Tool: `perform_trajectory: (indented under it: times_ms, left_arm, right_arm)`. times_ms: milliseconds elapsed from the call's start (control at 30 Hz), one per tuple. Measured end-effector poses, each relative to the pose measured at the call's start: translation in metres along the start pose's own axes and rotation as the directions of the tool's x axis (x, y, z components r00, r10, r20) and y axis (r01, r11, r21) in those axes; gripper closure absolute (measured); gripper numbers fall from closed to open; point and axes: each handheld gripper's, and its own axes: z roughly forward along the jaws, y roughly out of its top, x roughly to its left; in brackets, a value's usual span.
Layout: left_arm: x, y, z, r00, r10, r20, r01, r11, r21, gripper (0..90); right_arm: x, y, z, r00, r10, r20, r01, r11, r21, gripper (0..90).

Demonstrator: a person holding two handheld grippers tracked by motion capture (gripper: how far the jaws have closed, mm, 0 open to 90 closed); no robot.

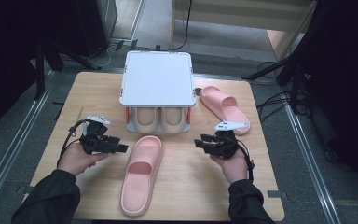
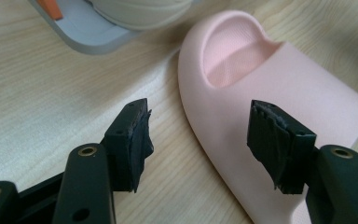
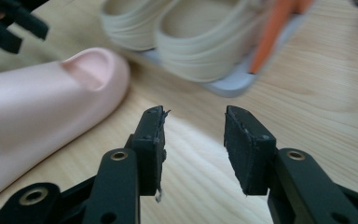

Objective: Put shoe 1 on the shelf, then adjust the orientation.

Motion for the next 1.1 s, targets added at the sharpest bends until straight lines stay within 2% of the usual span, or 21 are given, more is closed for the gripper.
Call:
perform_trajectory:
  times_ms: [167, 233, 333, 500, 700, 833, 1100]
  left_arm:
    - [0.002, 0.004, 0.0, 1.0, -0.006, -0.004, 0.006, 0.9999, -0.012, 38.6]
    - [0.003, 0.006, 0.002, 1.0, -0.007, 0.003, 0.007, 0.9999, -0.009, 38.6]
    - [0.003, 0.007, 0.004, 1.0, -0.005, 0.002, 0.005, 1.0, 0.004, 38.6]
    - [0.003, 0.006, 0.002, 1.0, -0.002, -0.004, 0.002, 1.0, 0.0, 38.6]
    - [0.002, -0.003, -0.004, 0.9999, 0.0, -0.013, 0.0, 1.0, -0.005, 38.4]
    - [0.001, -0.009, -0.009, 0.9991, 0.0, -0.042, 0.0, 0.9999, -0.017, 38.4]
    - [0.0, -0.024, -0.021, 0.9974, -0.034, -0.063, 0.032, 0.9989, -0.033, 38.4]
  right_arm:
    - [-0.028, -0.001, -0.011, 0.9975, 0.05, 0.051, -0.049, 0.998, -0.024, 56.8]
    - [-0.039, -0.002, -0.015, 0.9932, 0.052, 0.104, -0.049, 0.998, -0.031, 55.7]
    - [-0.053, -0.003, -0.019, 0.9894, 0.079, 0.121, -0.076, 0.997, -0.035, 54.2]
    - [-0.067, -0.003, -0.021, 0.9851, 0.099, 0.141, -0.094, 0.995, -0.044, 52.7]
    - [-0.079, 0.002, -0.023, 0.9805, 0.12, 0.155, -0.114, 0.992, -0.048, 52.1]
    - [-0.087, 0.008, -0.024, 0.979, 0.128, 0.159, -0.118, 0.991, -0.068, 52.1]
    - [-0.113, 0.014, -0.017, 0.9717, 0.157, 0.177, -0.146, 0.987, -0.069, 52.1]
